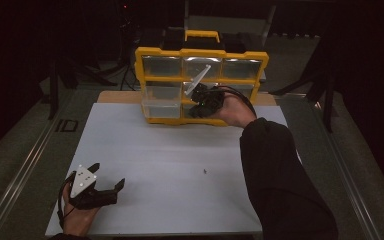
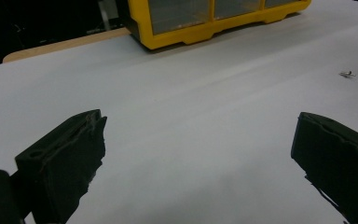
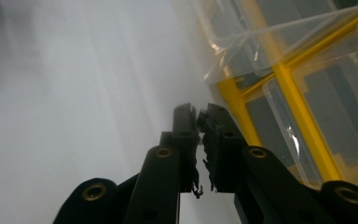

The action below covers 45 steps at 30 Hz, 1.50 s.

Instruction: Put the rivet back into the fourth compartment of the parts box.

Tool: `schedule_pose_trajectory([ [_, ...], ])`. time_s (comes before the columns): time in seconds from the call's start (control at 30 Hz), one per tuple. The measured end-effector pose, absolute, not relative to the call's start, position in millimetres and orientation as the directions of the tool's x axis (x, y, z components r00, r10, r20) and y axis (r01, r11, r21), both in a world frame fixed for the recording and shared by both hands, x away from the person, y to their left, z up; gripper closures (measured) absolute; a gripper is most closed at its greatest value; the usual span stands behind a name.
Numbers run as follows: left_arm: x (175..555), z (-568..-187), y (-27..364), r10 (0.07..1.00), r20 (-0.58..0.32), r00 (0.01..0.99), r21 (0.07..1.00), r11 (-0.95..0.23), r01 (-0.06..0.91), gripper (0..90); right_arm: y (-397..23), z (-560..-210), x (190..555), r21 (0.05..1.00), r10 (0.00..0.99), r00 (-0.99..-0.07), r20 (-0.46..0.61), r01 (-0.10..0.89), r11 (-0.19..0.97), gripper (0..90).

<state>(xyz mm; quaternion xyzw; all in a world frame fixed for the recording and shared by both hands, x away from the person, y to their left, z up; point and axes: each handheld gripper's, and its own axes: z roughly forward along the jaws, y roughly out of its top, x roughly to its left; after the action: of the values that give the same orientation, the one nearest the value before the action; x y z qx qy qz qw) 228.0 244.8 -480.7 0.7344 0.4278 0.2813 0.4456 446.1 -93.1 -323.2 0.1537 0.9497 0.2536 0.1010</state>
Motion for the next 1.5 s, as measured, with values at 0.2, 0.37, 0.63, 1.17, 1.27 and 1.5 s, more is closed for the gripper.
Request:
schedule_pose_trajectory([
  [0.2, 228, -481, 245, 0.879, 0.033, 0.476, 0.895, -0.238, 0.377, 3.3, -91, -316, 452, 0.542, 0.366, -0.924, -0.112, 0.252, 0.801, 82.8],
  [0.37, 228, -481, 245, 0.878, 0.033, 0.477, 0.895, -0.238, 0.377, 3.3, -92, -312, 454, 0.565, 0.378, -0.918, -0.122, 0.249, 0.787, 82.8],
  [0.63, 228, -481, 244, 0.878, 0.034, 0.478, 0.894, -0.240, 0.377, 3.2, -93, -303, 454, 0.629, 0.408, -0.903, -0.135, 0.240, 0.740, 82.8],
  [1.17, 228, -481, 245, 0.878, 0.034, 0.478, 0.895, -0.240, 0.377, 3.3, -70, -301, 455, 0.749, 0.474, -0.870, -0.134, 0.224, 0.624, 82.7],
  [1.27, 228, -481, 245, 0.877, 0.034, 0.479, 0.895, -0.241, 0.377, 3.2, -60, -304, 456, 0.764, 0.509, -0.848, -0.148, 0.229, 0.604, 82.5],
  [1.5, 228, -480, 245, 0.877, 0.034, 0.479, 0.895, -0.241, 0.376, 3.3, -46, -310, 461, 0.769, 0.534, -0.834, -0.139, 0.249, 0.589, 82.2],
])
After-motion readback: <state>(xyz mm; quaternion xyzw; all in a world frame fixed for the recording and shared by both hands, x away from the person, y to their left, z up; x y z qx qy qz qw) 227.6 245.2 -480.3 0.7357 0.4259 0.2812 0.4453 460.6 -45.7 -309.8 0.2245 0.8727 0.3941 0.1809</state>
